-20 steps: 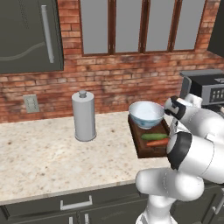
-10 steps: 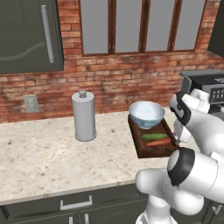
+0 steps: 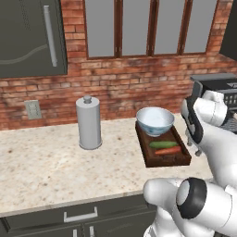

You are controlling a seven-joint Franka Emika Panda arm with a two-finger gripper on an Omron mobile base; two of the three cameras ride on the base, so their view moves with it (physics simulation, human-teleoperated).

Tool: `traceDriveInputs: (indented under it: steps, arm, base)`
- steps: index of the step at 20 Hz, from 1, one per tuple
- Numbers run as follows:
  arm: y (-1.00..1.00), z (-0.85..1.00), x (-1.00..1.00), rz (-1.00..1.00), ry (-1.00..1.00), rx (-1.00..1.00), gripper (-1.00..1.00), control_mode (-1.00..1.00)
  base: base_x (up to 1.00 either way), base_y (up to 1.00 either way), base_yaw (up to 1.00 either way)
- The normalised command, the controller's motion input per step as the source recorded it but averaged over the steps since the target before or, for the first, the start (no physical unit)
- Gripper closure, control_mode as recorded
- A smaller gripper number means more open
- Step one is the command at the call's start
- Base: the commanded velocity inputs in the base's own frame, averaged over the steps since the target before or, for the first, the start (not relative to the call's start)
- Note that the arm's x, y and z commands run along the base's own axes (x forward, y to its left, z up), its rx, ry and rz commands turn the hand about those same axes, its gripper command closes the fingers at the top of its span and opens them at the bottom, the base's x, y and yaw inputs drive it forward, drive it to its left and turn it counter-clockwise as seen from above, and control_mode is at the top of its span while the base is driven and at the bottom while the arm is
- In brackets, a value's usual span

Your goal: Place the two vegetables and bowl onto the tray for setting up a vegetable dip station.

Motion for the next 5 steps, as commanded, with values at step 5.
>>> traceDriveInputs:
  steps: [5]
  arm:
    - [0.07,0.23,-0.51,0.33,0.0,-0.01,-1.0,-1.0]
  base:
    - [0.0,0.0,0.0]
